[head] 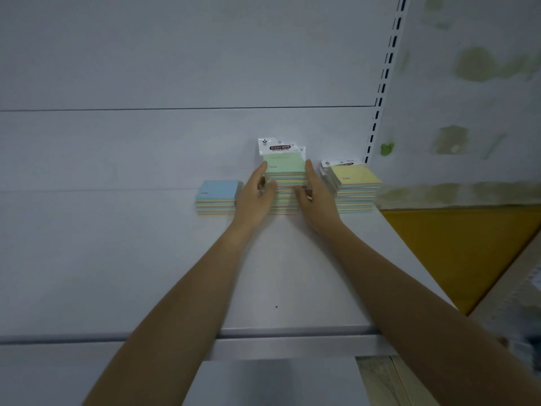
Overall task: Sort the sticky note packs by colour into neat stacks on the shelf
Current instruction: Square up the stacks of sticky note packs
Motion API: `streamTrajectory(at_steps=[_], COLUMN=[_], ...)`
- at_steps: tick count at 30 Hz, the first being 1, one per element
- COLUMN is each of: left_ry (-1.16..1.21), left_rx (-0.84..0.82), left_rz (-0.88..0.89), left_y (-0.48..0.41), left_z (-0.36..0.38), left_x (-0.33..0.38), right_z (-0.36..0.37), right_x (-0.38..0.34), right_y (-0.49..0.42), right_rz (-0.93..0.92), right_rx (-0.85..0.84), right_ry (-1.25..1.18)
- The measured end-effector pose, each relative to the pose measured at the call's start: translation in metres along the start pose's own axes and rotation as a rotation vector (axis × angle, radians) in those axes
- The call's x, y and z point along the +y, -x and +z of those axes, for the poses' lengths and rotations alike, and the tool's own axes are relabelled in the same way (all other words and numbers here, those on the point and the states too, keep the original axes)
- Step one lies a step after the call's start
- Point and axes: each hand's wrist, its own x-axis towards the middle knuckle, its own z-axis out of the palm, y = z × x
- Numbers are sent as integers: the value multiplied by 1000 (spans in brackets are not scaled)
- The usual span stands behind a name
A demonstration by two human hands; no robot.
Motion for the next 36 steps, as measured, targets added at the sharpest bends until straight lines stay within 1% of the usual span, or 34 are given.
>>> streamTrajectory(at_steps=[3, 6, 9, 14, 16, 18, 21, 23, 25, 27, 31, 36], left_ry=[-46, -87, -117, -225, -241, -220, -179, -148, -136, -159, -221, -245], left_rx=[62, 73, 65, 66, 65, 61, 30, -10, 12, 61, 123, 148], left_rz=[30, 53, 73, 118, 150, 136, 33, -22, -52, -32, 30, 59], left_y=[-1, -2, -3, -4, -3, -1, 4, 9, 11, 11, 7, 6], left_z=[2, 2, 1, 0, 1, 1, -1, -2, -4, -3, -1, -3], left_x=[2, 4, 4, -1, 0, 2, 1, -2, -3, -2, -7, -10], right_z=[1, 2, 3, 3, 3, 3, 6, 6, 5, 5, 0, 0], right_x=[-2, -5, -6, -3, -1, 1, 8, 11, 13, 10, 5, 8], right_y=[-2, -3, -5, -8, -9, -10, -7, 0, 4, 6, 9, 8], right_rz=[35, 82, 98, 123, 135, 158, 217, 211, 166, 116, 76, 122], right_rx=[68, 96, 91, 102, 77, 43, -29, -111, -150, -131, -51, -5], right_ry=[-78, -166, -233, -238, -267, -289, -188, -109, -130, -145, -114, -87])
